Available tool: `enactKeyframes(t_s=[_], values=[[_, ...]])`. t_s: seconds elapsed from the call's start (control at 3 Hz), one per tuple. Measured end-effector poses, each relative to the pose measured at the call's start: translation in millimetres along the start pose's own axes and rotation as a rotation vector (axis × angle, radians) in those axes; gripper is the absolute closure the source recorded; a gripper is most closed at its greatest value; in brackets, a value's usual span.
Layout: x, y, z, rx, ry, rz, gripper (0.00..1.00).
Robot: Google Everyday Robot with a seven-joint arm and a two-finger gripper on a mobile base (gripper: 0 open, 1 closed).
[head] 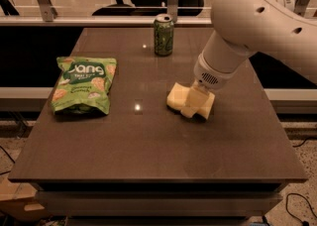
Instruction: Pick sponge
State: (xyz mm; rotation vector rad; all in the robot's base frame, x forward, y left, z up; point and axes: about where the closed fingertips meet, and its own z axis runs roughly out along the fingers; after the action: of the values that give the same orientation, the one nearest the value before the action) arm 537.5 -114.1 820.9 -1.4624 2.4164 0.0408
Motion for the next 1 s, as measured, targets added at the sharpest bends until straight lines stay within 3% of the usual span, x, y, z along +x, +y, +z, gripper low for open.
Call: enactKeyframes(t_s=[0.33, 0.67, 1.0], values=[[-1, 0, -4, 0.000, 0.000, 0.000, 0.89], [-2, -7, -10, 0.018, -0.014, -0.005, 1.00], [-1, -21, -28, 0.040, -0.051, -0.007, 1.00]])
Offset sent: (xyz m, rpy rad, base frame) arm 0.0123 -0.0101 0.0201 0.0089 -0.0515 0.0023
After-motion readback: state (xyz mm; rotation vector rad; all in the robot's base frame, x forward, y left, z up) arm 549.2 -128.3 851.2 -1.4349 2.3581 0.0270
